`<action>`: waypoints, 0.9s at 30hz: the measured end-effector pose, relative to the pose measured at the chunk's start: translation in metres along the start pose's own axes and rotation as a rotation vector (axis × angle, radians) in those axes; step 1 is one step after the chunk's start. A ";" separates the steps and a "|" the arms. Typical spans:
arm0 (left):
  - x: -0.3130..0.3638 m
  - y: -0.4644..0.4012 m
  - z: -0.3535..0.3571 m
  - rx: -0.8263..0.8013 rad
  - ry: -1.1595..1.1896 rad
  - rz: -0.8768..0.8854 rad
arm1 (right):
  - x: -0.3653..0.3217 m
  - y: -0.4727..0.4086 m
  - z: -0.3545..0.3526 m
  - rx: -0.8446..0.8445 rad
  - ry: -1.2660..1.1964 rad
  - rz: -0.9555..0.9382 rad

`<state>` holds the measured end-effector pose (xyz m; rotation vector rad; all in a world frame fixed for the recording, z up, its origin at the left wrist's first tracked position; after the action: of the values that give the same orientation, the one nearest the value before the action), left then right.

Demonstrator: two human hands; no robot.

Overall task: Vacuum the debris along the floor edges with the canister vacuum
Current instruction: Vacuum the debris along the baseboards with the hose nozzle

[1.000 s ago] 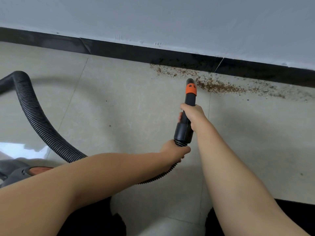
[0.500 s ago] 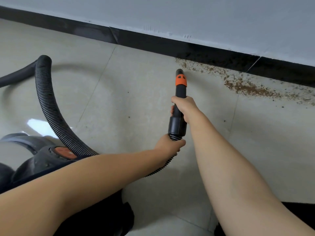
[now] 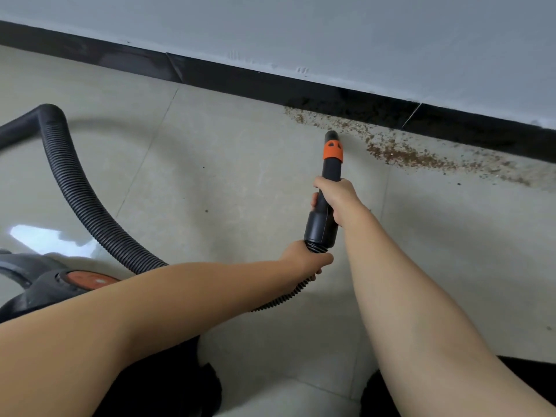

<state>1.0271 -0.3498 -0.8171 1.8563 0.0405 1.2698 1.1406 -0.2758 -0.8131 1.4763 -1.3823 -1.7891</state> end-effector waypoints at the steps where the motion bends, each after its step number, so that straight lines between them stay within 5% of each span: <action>1: 0.001 0.000 0.006 -0.019 0.002 0.003 | 0.002 0.001 -0.008 0.018 -0.012 0.004; 13: 0.025 -0.004 0.055 -0.143 0.012 0.021 | 0.004 0.002 -0.077 0.141 -0.148 0.045; 27: 0.012 -0.011 -0.009 0.064 0.071 -0.006 | -0.022 -0.014 0.010 -0.031 0.007 -0.002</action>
<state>1.0297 -0.3318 -0.8144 1.8633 0.1264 1.3438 1.1419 -0.2483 -0.8158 1.4667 -1.3439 -1.7974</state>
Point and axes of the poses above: each hand's wrist, its own y-axis away from the middle knuckle, its own z-axis out of the palm, x = y × z, the point moved 4 cm from there along -y, towards the middle knuckle, and after that the axes turned 13 degrees about z, right-handed, at the moved point
